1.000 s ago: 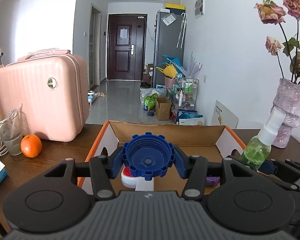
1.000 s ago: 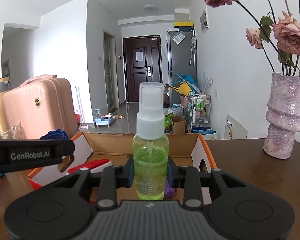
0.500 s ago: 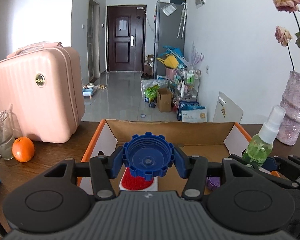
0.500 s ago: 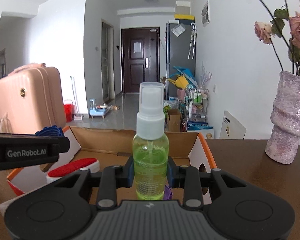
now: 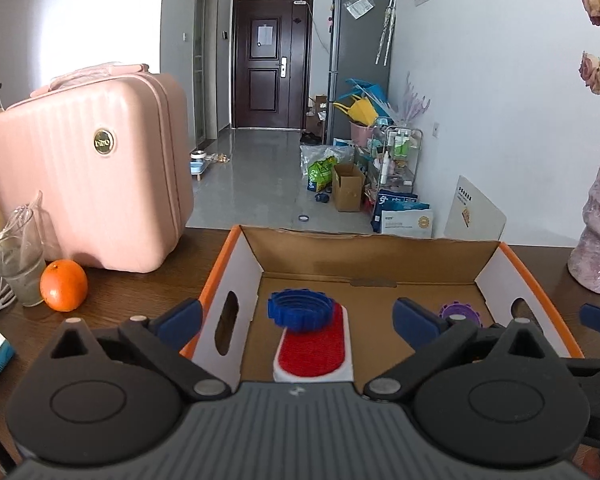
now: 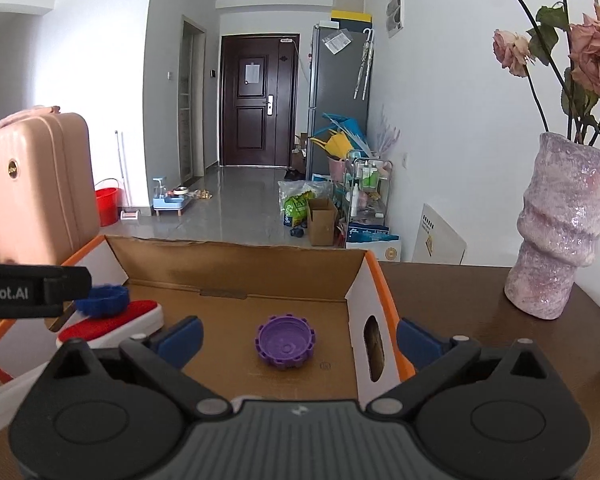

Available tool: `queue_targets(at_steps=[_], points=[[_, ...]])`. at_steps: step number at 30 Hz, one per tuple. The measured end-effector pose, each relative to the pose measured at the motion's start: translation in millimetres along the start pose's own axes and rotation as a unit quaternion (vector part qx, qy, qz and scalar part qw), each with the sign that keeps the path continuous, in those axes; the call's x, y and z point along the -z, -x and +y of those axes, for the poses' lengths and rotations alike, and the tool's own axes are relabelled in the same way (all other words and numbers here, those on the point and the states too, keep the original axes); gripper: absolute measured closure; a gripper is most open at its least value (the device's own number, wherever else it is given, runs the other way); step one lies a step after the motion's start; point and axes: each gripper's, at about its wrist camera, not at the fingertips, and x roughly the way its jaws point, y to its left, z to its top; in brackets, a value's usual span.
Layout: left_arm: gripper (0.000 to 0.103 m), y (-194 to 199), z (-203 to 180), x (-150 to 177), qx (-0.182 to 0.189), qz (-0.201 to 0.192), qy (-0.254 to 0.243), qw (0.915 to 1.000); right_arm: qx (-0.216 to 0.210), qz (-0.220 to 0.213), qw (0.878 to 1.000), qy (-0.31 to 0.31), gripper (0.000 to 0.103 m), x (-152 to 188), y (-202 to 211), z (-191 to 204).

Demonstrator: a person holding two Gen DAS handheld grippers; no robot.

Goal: Organize rigid objects
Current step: 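Open the left tool to drop the blue cap while the right drops the spray bottle, then withdraw both open tools from the box back toward the table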

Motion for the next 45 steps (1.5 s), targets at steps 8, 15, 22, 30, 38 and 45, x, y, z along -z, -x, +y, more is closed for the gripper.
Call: queue_targets(at_steps=[8, 15, 22, 30, 38, 45], points=[[0.000, 4, 2, -1, -0.006, -0.005, 0.001, 1.0000, -0.007, -0.015, 1.000, 0.004, 0.000, -2, 10, 3], [0.000, 13, 4, 0, -0.012, -0.013, -0.002, 0.9998, -0.011, -0.029, 1.000, 0.005, 0.000, -3, 21, 3], [0.000, 27, 12, 5, -0.013, -0.020, 0.000, 0.9997, -0.019, -0.045, 0.999, 0.009, 0.000, 2, 40, 5], [0.000, 50, 21, 16, -0.012, -0.032, -0.002, 0.9994, -0.024, -0.058, 0.998, 0.010, 0.000, 9, 65, 5], [0.000, 77, 29, 31, -0.007, -0.047, 0.000, 0.9989, -0.031, -0.071, 0.997, 0.011, 0.000, 22, 92, 5], [0.000, 102, 36, 47, -0.005, -0.061, 0.002, 0.9981, -0.039, -0.081, 0.996, 0.012, 0.000, 36, 118, 2]])
